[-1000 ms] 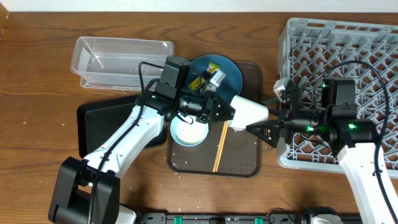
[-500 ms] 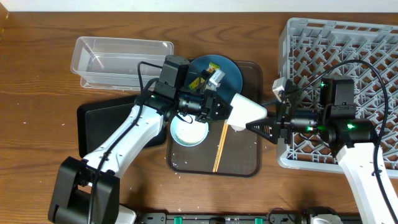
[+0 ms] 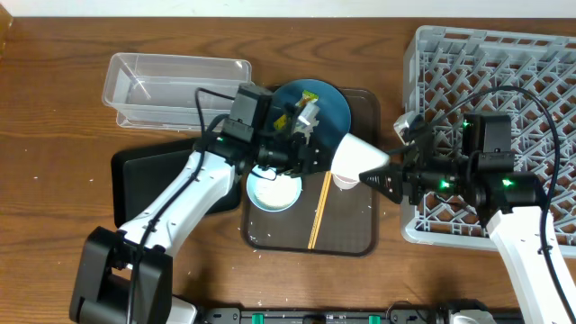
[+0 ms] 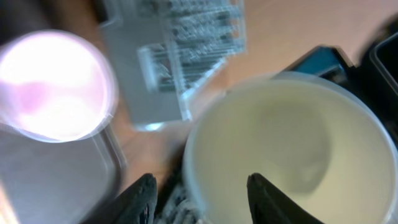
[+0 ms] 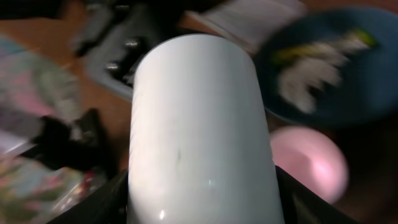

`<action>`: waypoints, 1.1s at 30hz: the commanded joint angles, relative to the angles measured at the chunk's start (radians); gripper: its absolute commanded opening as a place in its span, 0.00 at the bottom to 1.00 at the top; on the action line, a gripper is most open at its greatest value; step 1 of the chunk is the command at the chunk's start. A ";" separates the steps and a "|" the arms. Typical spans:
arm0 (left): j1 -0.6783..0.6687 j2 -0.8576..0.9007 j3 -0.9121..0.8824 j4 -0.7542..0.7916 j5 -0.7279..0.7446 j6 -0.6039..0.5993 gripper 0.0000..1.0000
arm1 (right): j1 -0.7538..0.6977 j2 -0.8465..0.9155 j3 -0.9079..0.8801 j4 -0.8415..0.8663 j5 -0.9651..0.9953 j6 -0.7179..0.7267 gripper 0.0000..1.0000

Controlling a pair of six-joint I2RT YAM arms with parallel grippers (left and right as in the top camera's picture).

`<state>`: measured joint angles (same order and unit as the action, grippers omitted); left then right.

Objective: Sort waste into correct bins and load items into the dishwasher rack
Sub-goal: 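Carry the white cup into the dish rack with the right gripper, release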

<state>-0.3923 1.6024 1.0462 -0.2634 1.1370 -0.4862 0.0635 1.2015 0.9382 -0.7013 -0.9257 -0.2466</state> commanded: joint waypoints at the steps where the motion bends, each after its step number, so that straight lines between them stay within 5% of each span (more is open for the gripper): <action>1: 0.055 -0.035 0.012 -0.106 -0.230 0.183 0.53 | -0.031 -0.018 0.017 -0.002 0.238 0.129 0.01; 12: 0.381 -0.328 0.013 -0.517 -0.584 0.359 0.53 | -0.269 -0.068 0.263 -0.279 0.823 0.319 0.01; 26: 0.457 -0.491 0.013 -0.528 -0.633 0.354 0.54 | -0.629 0.314 0.702 -0.583 1.053 0.381 0.01; 33: 0.457 -0.491 0.011 -0.529 -0.633 0.354 0.54 | -0.774 0.499 0.758 -0.574 1.056 0.434 0.01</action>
<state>0.0601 1.1107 1.0458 -0.7895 0.5159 -0.1516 -0.6628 1.6627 1.6730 -1.2785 0.1062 0.1459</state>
